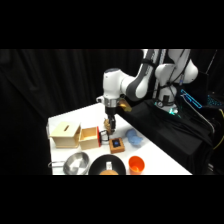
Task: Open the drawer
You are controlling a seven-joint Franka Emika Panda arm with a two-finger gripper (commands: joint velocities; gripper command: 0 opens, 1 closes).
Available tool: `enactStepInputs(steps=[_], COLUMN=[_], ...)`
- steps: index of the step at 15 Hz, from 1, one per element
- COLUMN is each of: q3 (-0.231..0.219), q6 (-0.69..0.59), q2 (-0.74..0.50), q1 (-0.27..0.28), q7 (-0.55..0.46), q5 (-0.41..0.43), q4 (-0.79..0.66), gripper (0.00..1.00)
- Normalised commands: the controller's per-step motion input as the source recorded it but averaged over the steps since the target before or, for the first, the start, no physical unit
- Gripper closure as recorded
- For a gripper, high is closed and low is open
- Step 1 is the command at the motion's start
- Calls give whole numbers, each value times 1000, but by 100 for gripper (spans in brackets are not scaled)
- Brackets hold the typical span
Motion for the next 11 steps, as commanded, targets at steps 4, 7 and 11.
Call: enactStepInputs(steps=[4, 7, 11], q3=[182, 115, 81], q6=[-741, -549, -341], q2=[-726, -329, -63], q1=[-244, -168, -123], q7=[-267, -257, -279], q5=[1, 70, 107], q4=[-111, 125, 214], gripper=[0, 0, 0])
